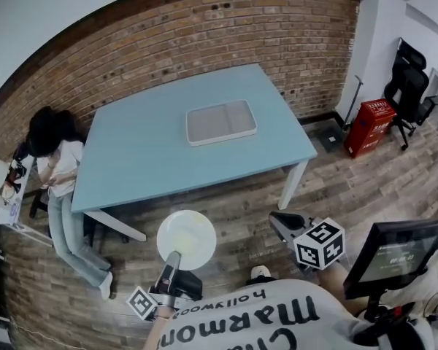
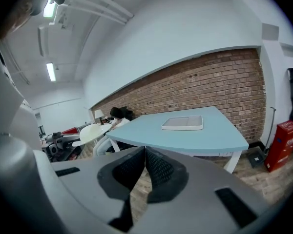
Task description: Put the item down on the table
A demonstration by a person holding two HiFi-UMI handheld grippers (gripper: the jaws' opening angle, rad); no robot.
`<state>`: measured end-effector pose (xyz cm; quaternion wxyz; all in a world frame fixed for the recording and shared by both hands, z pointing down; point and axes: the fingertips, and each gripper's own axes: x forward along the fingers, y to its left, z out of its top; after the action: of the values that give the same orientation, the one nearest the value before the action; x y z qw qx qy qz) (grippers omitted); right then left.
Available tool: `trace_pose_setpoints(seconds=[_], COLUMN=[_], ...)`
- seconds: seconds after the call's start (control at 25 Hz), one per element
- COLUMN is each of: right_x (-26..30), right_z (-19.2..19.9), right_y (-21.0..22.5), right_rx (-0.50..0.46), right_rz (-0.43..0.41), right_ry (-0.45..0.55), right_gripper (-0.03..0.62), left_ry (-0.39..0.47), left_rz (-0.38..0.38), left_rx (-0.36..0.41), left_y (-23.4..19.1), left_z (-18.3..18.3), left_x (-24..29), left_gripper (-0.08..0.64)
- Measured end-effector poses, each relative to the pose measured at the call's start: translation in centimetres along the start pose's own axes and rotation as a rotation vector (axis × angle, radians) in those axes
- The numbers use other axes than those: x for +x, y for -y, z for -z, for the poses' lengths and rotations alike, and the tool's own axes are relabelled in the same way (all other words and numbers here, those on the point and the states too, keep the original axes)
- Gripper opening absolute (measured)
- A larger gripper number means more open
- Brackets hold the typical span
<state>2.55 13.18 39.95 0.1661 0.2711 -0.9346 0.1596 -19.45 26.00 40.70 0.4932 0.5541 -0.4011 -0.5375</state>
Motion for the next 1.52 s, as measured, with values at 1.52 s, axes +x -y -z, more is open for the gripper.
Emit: trace_pose_setpoints(seconds=[1.52], right_x=[6.9], right_z=[-0.8], right_y=[12.8], right_rx=[0.034], right_rz=[-0.028], right_ry=[-0.104], right_gripper=[0.011], left_ry=[0.04], left_rz=[-0.082], left_rx=[0.047], left_y=[-6.5], left_z=[-0.4], left_x=[12.5], left_gripper=[0.038])
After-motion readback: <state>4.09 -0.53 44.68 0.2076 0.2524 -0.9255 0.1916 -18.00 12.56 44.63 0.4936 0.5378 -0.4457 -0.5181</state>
